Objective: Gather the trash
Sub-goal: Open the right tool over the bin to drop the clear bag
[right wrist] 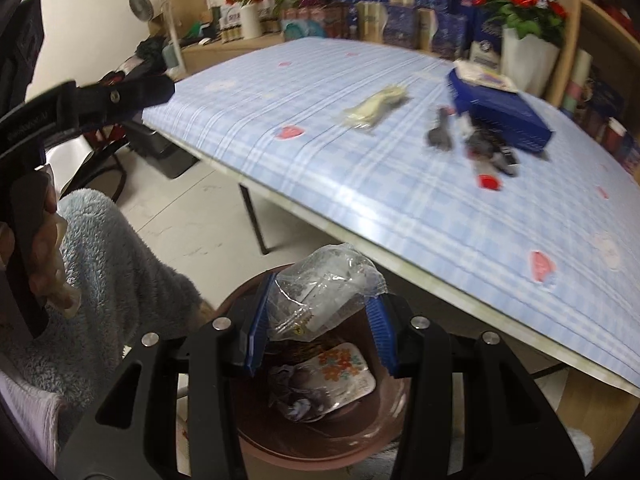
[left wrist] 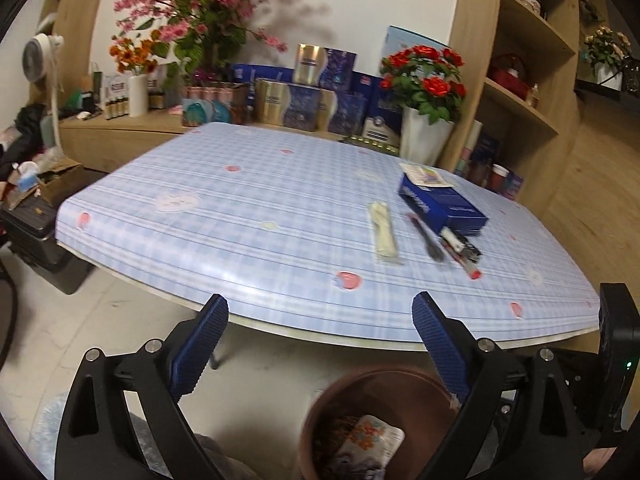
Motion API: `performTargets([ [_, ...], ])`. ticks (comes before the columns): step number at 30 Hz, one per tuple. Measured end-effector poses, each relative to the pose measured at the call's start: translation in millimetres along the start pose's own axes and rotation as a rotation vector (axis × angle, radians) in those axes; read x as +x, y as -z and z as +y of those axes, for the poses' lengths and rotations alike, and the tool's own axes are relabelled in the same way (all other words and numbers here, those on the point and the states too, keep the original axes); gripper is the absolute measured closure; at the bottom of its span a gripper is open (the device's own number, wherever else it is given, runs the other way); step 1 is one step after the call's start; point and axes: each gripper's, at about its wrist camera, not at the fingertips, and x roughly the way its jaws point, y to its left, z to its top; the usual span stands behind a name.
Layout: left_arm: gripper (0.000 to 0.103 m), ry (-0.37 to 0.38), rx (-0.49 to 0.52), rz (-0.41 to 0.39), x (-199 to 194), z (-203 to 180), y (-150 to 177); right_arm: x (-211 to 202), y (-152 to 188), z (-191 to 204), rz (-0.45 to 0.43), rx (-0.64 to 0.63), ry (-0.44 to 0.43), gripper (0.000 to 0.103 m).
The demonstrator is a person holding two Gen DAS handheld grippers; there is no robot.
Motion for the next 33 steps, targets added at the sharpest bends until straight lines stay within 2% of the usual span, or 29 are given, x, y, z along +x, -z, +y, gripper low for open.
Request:
performTargets([
  [7, 0.012, -0.043, -0.053, 0.028, 10.3, 20.2, 6.1, 36.8, -3.5, 16.4, 0.089, -0.014, -0.039, 0.057],
  [14, 0.012, -0.059, -0.091, 0.033, 14.5, 30.3, 7.2, 53.1, -10.2, 23.2, 0.11, -0.002, -0.059, 0.055],
  [16, 0.012, -0.059, -0.099, 0.038, 15.6, 32.3, 7.3, 53.0, -12.8, 25.6, 0.102, 0.002, -0.057, 0.048],
  [21, 0.012, -0.066, -0.115, 0.037, 16.5, 36.7, 7.1, 39.2, -18.3, 29.2, 0.044, -0.016, -0.022, 0.033],
  [25, 0.012, -0.067, -0.115, 0.038, 17.3, 37.9, 7.0, 8.9, -20.6, 20.7, -0.072, -0.002, 0.06, 0.011],
  [28, 0.012, -0.065, -0.101, 0.041, 17.9, 35.4, 8.2, -14.4, -24.7, 8.8, -0.164, 0.017, 0.159, 0.006],
  [33, 0.012, -0.06, -0.055, 0.043, 19.1, 25.0, 9.8, -44.2, -27.2, -21.6, -0.275, 0.061, 0.297, 0.006],
])
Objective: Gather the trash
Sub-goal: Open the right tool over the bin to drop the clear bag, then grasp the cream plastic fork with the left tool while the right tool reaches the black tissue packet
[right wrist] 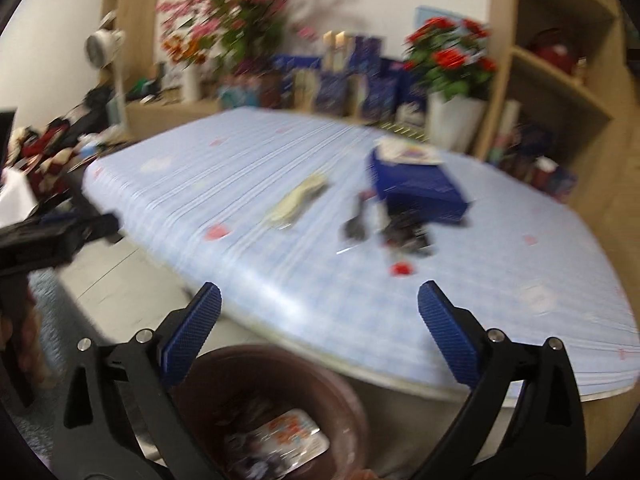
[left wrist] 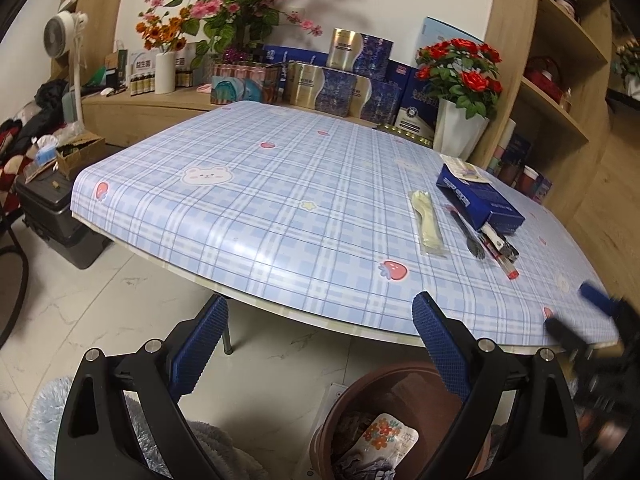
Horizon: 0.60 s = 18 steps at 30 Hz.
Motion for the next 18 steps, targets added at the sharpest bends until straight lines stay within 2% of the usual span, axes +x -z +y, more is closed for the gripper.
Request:
performTargets([
  [3, 0.012, 0.0, 0.034, 0.001, 0.6, -7.4, 1.6, -3.2, 1.7, -20.2, -0.023, 0.015, 0.053, 0.006],
  [9, 0.012, -0.006, 0.095, 0.017, 5.2, -22.3, 7.1, -1.8, 18.8, -50.7, -0.013, 0.066, 0.126, 0.006],
  [18, 0.012, -0.005, 0.168, 0.041, 11.0, -43.1, 6.7, 3.3, 29.9, -60.9, -0.012, 0.133, 0.105, 0.006],
])
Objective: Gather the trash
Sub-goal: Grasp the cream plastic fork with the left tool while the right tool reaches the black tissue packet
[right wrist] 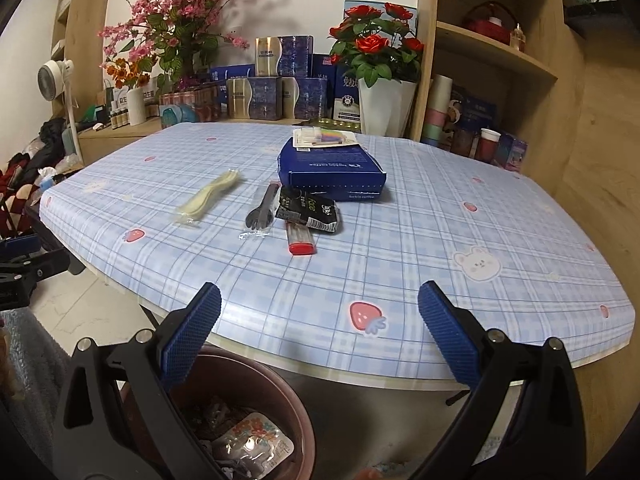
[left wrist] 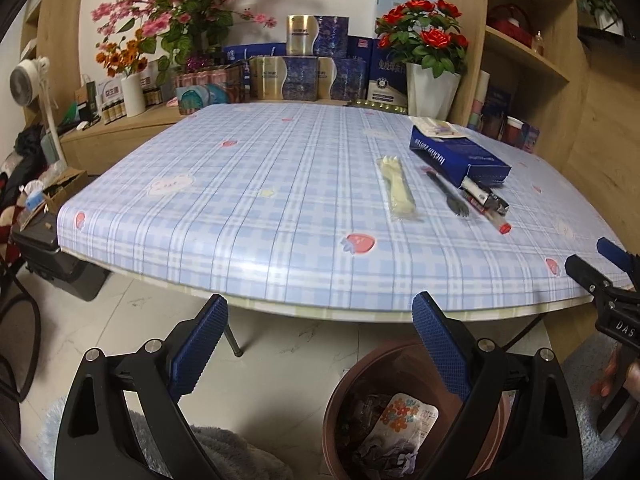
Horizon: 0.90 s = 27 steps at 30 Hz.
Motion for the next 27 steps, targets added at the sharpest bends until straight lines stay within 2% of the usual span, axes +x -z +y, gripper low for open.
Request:
performTargets([
  [3, 0.012, 0.026, -0.001, 0.011, 4.5, -4.9, -13.4, 3.6, -0.3, -8.0, 0.002, 0.045, -0.018, 0.006],
  [7, 0.012, 0.056, 0.058, 0.018, 15.2, -21.3, -38.9, 10.0, -0.6, -20.2, 0.013, 0.113, -0.026, 0.006],
  [13, 0.012, 0.1, 0.088, 0.073, 54.4, -44.3, -81.6, 16.7, 0.4, -49.5, 0.015, 0.241, -0.017, 0.006],
  [18, 0.023, 0.104, 0.112, 0.16, 102.5, -65.2, -99.9, 23.6, 4.7, -65.0, 0.036, 0.296, -0.011, 0.006],
  [22, 0.027, 0.088, 0.119, 0.23, 140.8, -75.2, -106.2, 27.0, 6.5, -72.4, 0.045, 0.317, -0.009, 0.006],
  [25, 0.031, 0.072, 0.124, 0.263, 160.2, -78.8, -109.3, 30.2, 7.1, -77.4, 0.053, 0.336, -0.011, 0.006],
  [27, 0.037, 0.065, 0.12, 0.286, 170.8, -78.7, -111.4, 32.5, 6.8, -79.2, 0.061, 0.342, -0.014, 0.006],
])
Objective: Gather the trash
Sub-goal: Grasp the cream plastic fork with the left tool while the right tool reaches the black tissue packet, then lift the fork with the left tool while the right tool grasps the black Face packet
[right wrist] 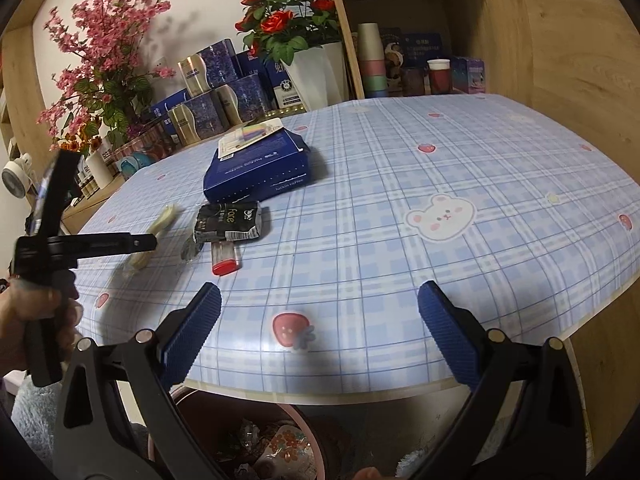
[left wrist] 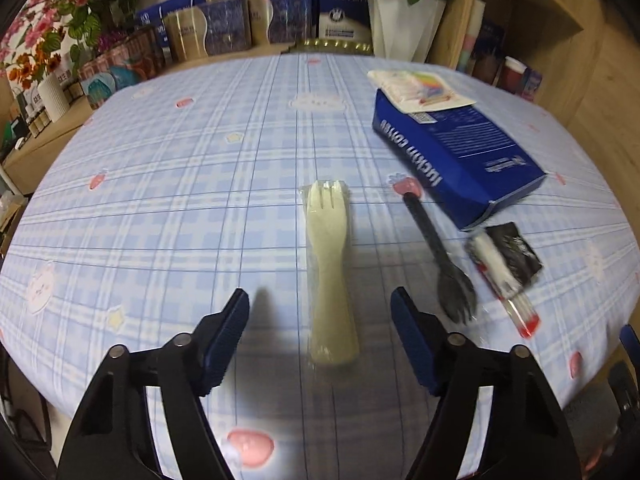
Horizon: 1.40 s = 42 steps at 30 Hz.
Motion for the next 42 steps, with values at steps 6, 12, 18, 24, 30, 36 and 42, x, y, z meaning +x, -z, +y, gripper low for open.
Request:
performTargets([
  [6, 0.057, -0.036, 0.002, 0.007, 7.8, 5.5, -3.8, 8.3, -10.8, 1.0, 0.026, -0.028, -0.016, 0.006],
  [12, 0.086, 0.076, -0.02, 0.022, -4.5, 18.8, 0.5, 31.7, -39.2, 20.0, 0.063, -0.121, -0.088, 0.006],
  [18, 0.088, 0.102, -0.024, -0.036, -29.6, 24.8, 10.4, 67.2, -66.7, 54.8, 0.126, -0.201, -0.172, 0.006],
  [24, 0.089, 0.134, -0.078, -0.071, -48.9, 38.0, 20.0, 107.0, -78.5, 79.9, 0.223, -0.214, -0.219, 0.006],
  [30, 0.089, 0.177, -0.162, -0.078, -64.7, 51.4, 39.3, 136.7, -81.7, 86.3, 0.311, -0.148, -0.245, 0.007],
  [36, 0.089, 0.189, -0.201, -0.092, -78.6, 59.2, 52.9, 140.1, -72.4, 85.7, 0.343, -0.142, -0.207, 0.038],
  [42, 0.089, 0.193, -0.207, -0.111, -91.2, 57.4, 59.1, 113.5, -72.4, 75.1, 0.288, -0.102, -0.245, 0.039],
])
